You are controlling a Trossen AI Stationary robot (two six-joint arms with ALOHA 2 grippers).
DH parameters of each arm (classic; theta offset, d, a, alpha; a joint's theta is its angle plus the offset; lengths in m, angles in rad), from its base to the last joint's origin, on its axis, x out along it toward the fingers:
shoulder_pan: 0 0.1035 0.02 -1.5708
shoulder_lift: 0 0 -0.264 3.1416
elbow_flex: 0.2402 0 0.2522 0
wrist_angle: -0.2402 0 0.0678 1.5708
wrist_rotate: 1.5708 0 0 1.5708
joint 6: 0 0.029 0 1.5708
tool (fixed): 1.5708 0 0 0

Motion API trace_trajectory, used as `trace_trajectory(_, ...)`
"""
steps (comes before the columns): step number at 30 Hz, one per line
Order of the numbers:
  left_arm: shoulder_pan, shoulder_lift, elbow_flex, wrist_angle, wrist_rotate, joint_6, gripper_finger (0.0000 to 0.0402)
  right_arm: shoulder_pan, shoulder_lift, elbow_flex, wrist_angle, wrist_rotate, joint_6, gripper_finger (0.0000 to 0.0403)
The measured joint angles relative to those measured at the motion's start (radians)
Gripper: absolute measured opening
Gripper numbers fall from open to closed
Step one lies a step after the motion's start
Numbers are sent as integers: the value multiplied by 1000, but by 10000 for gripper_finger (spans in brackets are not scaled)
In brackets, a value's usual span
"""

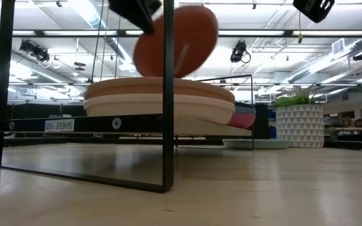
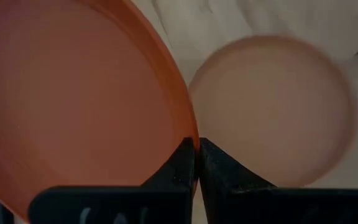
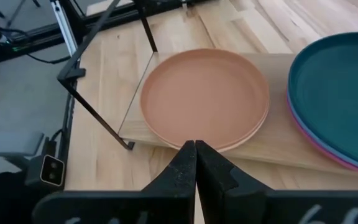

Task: Place and stack plates onto a shelf
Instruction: Stack the orange plate on top of the dark blue plate on the shelf

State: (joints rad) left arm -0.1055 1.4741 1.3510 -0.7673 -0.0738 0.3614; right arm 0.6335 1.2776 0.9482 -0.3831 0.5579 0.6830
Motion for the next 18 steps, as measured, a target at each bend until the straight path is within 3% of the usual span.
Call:
trace_trajectory(7, 14, 115, 0, 18, -9, 220, 16, 0, -21, 0, -15, 0, -11, 11)
trace_trajectory(14, 15, 208, 0, 68, -132, 409, 16, 0, -21, 0, -23, 0, -6, 11)
trace_trajectory(18, 30, 242, 0, 70, -139, 470, 16, 0, -21, 0, -23, 0, -11, 11)
